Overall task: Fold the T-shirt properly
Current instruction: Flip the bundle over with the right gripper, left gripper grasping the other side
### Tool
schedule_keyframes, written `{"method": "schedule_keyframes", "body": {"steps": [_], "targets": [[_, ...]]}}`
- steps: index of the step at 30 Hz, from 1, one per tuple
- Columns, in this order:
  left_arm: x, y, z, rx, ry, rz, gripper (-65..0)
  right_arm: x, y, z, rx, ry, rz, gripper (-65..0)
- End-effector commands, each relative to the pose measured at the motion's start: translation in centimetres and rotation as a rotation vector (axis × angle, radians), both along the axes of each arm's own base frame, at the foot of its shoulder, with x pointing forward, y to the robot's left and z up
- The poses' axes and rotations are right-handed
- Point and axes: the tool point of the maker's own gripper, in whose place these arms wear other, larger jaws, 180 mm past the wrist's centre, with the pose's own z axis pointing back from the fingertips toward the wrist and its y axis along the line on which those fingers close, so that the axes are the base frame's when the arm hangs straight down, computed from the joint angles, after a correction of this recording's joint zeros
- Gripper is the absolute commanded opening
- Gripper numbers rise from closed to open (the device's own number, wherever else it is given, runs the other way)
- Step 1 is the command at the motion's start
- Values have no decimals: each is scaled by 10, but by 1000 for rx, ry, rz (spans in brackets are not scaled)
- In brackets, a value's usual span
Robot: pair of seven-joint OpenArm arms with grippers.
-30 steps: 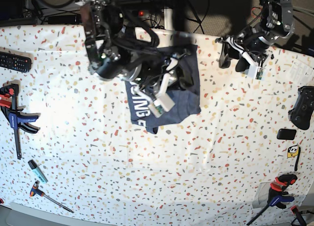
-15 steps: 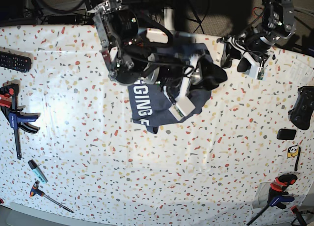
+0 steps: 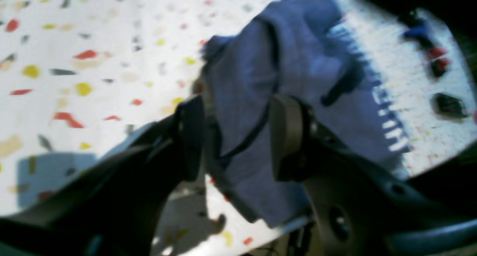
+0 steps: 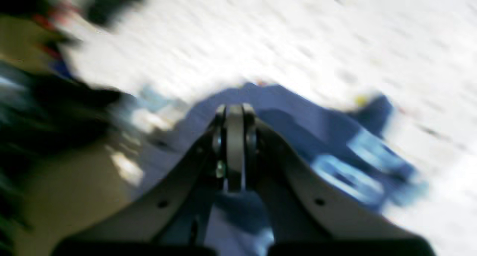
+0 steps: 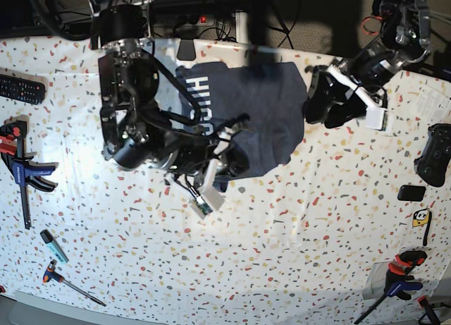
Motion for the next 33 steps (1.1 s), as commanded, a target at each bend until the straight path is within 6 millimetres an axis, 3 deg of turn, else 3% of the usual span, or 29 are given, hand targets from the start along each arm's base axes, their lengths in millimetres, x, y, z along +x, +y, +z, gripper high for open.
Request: {"method": "schedule_keyframes", "body": {"steps": [1, 7, 14, 21, 27, 33], "targets": [[2, -3, 13, -34, -34, -12, -407, 10, 1, 17, 30, -67, -2, -650], [-20, -35, 0, -91, 56, -95, -513, 17, -24, -14, -78, -32, -44, -650], [-43, -89, -24, -43, 112, -234, -526, 28, -42, -57, -159, 1, -105, -650], [-23, -72, -82, 86, 197, -114, -526, 25, -57, -80, -260, 28, -118, -650], [-3, -45, -131, 205, 298, -66, -526, 20, -65, -82, -269, 34, -137, -650], [29, -10, -144, 276, 286, -30, -526, 4, -76, -67, -269, -17, -162, -650]]}}
